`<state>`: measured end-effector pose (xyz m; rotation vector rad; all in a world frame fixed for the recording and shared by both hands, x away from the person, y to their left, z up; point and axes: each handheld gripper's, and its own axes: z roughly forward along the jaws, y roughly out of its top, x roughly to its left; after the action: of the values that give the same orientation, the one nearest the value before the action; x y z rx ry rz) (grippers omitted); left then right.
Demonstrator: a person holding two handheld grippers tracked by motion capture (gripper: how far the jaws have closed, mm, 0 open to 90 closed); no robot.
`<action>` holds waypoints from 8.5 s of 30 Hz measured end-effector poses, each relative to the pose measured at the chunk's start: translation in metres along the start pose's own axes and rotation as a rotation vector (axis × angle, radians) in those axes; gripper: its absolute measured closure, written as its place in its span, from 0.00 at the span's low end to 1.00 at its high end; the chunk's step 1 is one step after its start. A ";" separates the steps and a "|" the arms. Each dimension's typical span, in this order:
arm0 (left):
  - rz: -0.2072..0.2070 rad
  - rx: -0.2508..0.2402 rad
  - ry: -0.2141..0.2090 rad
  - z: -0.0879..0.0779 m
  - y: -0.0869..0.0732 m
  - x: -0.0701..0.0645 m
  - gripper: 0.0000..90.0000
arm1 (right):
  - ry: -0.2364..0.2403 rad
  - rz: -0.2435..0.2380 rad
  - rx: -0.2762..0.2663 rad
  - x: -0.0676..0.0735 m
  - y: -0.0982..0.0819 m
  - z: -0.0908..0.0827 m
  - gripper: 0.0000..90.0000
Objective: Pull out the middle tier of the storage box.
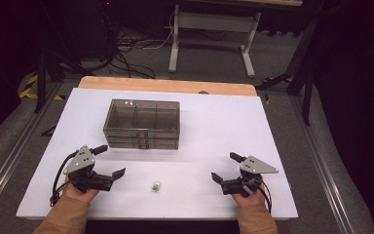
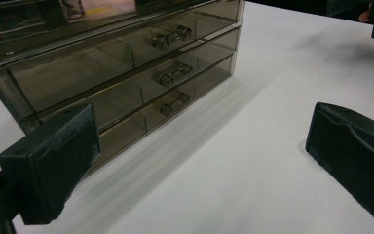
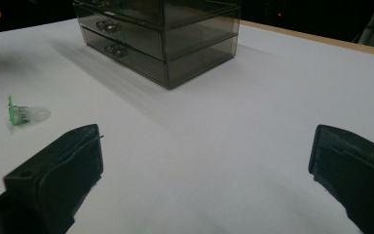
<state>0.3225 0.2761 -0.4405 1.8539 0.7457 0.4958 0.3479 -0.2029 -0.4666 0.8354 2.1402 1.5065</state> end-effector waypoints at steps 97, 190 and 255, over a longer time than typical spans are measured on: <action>0.859 0.252 0.459 0.044 0.034 -0.056 0.28 | 0.006 -0.027 0.047 0.007 0.001 0.005 0.00; 1.098 0.421 0.710 0.116 -0.001 -0.059 0.87 | 0.020 -0.025 0.068 0.008 -0.001 0.007 0.00; 1.093 0.451 0.677 0.100 -0.002 -0.077 0.88 | 0.021 -0.024 0.067 0.008 -0.001 0.007 0.00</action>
<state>0.3300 0.1562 -0.4808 2.4516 0.1705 1.8331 0.3462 -0.1932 -0.4696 0.8161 2.2188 1.4457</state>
